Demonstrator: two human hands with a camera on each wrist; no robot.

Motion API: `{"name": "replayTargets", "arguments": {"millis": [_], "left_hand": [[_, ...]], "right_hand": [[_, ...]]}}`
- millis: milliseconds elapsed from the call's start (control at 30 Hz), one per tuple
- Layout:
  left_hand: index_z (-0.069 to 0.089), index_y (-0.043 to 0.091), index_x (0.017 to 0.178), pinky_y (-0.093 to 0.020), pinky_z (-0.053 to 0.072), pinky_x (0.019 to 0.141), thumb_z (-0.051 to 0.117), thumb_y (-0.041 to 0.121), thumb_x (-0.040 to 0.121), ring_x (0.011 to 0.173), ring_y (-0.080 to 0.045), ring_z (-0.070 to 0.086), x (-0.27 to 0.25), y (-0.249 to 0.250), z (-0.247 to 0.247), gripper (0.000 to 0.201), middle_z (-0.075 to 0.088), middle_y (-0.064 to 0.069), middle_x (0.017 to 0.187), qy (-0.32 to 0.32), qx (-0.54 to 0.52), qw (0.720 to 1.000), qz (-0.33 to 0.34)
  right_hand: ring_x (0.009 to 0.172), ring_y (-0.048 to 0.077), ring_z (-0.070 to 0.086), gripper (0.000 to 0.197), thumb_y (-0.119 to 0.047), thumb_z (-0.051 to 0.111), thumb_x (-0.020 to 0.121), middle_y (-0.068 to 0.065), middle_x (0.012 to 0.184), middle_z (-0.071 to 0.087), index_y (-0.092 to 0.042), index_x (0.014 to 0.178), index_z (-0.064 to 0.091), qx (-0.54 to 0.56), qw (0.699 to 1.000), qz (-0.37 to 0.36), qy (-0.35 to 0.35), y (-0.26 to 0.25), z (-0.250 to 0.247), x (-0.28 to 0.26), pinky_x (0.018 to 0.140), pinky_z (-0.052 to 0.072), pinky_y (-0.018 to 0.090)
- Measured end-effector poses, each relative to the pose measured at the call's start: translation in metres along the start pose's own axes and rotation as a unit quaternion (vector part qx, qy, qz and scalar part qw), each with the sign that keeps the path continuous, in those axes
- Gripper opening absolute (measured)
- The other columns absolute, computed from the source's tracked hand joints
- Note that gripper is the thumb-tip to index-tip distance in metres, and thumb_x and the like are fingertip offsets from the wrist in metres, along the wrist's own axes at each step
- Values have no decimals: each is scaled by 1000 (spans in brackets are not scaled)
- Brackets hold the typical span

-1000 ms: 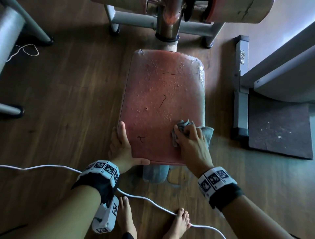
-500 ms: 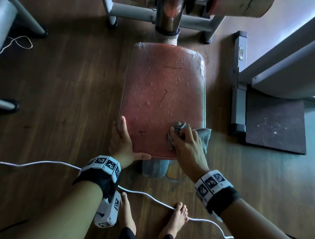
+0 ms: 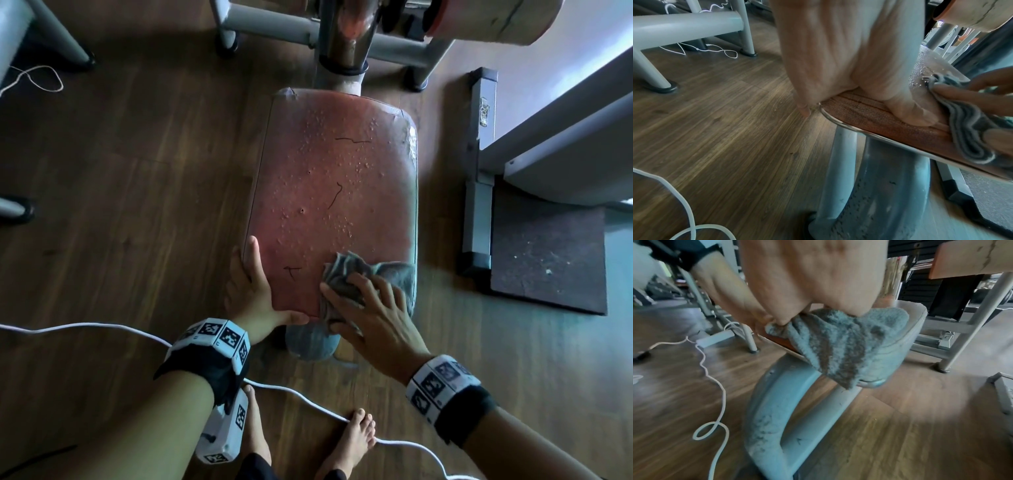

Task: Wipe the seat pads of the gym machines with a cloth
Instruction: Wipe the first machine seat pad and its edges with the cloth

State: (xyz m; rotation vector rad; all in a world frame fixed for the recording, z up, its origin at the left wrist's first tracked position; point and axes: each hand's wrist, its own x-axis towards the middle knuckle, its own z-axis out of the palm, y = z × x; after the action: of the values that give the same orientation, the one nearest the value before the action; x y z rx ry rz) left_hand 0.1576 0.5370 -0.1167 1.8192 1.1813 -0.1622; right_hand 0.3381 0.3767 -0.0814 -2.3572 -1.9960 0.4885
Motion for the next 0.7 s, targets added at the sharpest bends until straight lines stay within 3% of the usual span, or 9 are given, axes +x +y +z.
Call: {"name": "replayTargets", "arguments": {"millis": [67,167,267,367,467,533,600,700], "left_hand": [[-46,44,130,-56,6,119,86,60,42,147,-21,-20,-1,-1,1,160,-33,-2,155,5,-5,1000,9],[-49,43,127,-48,2,120,87,58,45,147,-22,-19,-5,2,1,160,-30,-6,156,26,16,999,16],[-47,36,132,-47,6,120,86,63,43,147,-25,-13,-5,3,0,162,-25,-10,157,41,42,998,1],[-42,31,138,-51,9,120,81,72,40,148,-27,-11,-4,0,-1,162,-21,-12,158,42,65,997,-8],[-43,32,137,-52,11,119,82,71,40,148,-28,-11,-4,0,0,163,-21,-11,157,43,63,997,-2],[-44,33,135,-52,10,120,85,66,41,147,-25,-13,-5,0,1,163,-25,-2,155,44,50,998,6],[-42,32,138,-52,8,120,87,63,42,147,-22,-16,-5,-1,2,164,-27,7,154,44,32,998,22],[-36,26,143,-48,3,121,86,62,43,146,-18,-19,-7,-3,2,162,-27,4,156,49,19,998,41]], "right_hand": [[143,31,20,63,-61,37,93,2,155,24,-43,150,17,-31,998,-39,-33,12,0,8,114,23,49],[149,29,-3,65,-62,28,96,3,162,4,-39,152,5,-55,995,-67,-48,28,-1,38,119,8,50],[149,26,-6,64,-63,24,96,0,163,-2,-39,152,4,-52,997,-34,-35,39,-7,76,119,9,51],[149,24,-7,64,-64,19,96,-3,162,-5,-40,152,3,-27,999,43,-6,41,-10,95,119,10,51],[146,26,2,63,-65,22,95,-1,161,1,-41,152,7,11,989,144,31,26,-4,84,118,10,49],[137,27,16,61,-60,31,96,3,154,12,-40,151,15,32,982,178,55,12,1,66,113,17,50],[125,27,29,58,-53,36,97,7,144,25,-35,151,23,28,985,152,71,0,7,46,105,26,46],[110,26,41,52,-44,37,99,7,128,38,-31,149,33,14,993,89,74,-9,13,28,98,29,41]]}}
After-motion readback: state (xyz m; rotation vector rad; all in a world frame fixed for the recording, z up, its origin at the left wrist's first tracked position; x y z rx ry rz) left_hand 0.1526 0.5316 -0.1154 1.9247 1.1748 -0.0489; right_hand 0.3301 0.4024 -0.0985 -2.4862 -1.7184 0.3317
